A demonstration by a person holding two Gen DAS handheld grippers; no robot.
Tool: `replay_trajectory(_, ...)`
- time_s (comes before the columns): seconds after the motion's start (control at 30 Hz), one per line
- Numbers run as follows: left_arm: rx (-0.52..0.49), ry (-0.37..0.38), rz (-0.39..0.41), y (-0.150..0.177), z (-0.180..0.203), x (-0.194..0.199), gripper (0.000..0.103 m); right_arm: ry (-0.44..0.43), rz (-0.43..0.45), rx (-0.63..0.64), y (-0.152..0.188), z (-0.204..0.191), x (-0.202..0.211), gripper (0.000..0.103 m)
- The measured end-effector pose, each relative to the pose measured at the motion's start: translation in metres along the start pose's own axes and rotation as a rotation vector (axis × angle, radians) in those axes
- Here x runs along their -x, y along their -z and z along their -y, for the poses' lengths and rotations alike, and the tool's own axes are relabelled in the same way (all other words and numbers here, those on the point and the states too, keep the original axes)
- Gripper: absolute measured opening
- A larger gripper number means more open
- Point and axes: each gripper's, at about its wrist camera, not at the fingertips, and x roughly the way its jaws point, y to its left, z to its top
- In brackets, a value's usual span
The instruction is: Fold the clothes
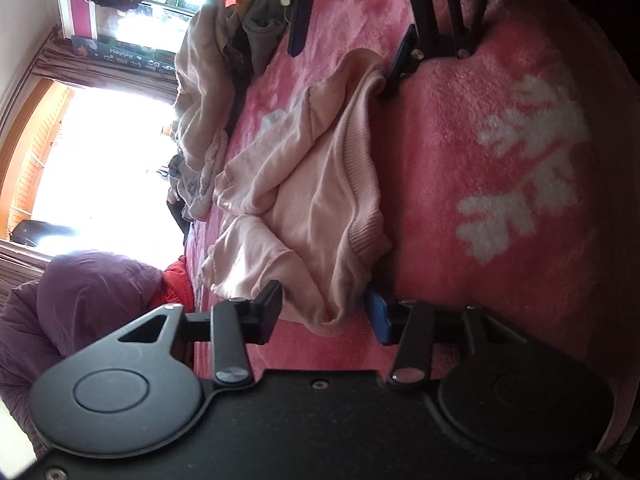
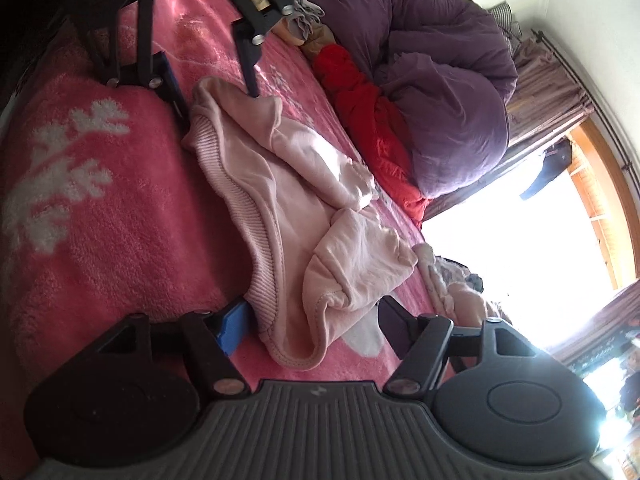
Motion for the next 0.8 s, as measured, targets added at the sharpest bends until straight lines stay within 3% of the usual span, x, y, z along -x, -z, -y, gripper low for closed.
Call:
replay_trajectory(0.07,0.001,-0.019,0.011,0.000,-0.003,-0.002,0.073,-0.014,0.012,0.004,0.001,0.002,0.000,0.069)
replay_trajectory(0.23,0.046,0.055,0.005,0.001,-0.012,-0.011,0.075,-0.061,0.032,-0.010,0.005,0.007,-0.001,0.068)
replay_trajectory(0.3,0.053,0.084,0.005,0.001,-0.009,-0.011,0.061,-0.071,0.037,-0.013,0.006,0.006,0.000,0.065)
replay_trajectory(0.33,0.046,0.098,0.003,0.001,-0.005,-0.009,0.057,-0.085,0.036,-0.012,0.006,0.005,0.000,0.058)
replay_trajectory(0.4,0.030,0.120,0.003,0.001,0.002,-0.006,0.040,-0.109,0.031,-0.011,0.005,0.003,-0.001,0.051)
replay_trajectory(0.47,0.034,0.128,0.003,0.001,0.006,-0.003,0.033,-0.127,0.019,-0.027,0.005,0.003,-0.001,0.045)
replay_trajectory(0.6,0.054,0.119,0.009,0.003,0.007,0.001,0.032,-0.099,0.009,-0.026,0.003,0.000,0.001,0.047)
replay_trajectory(0.73,0.090,0.074,0.002,0.005,0.008,0.007,0.033,-0.028,-0.026,-0.069,0.003,0.002,0.003,0.065)
replay_trajectory(0.8,0.129,0.055,-0.014,0.006,0.006,0.009,0.049,-0.043,-0.040,-0.112,0.005,0.007,0.001,0.066)
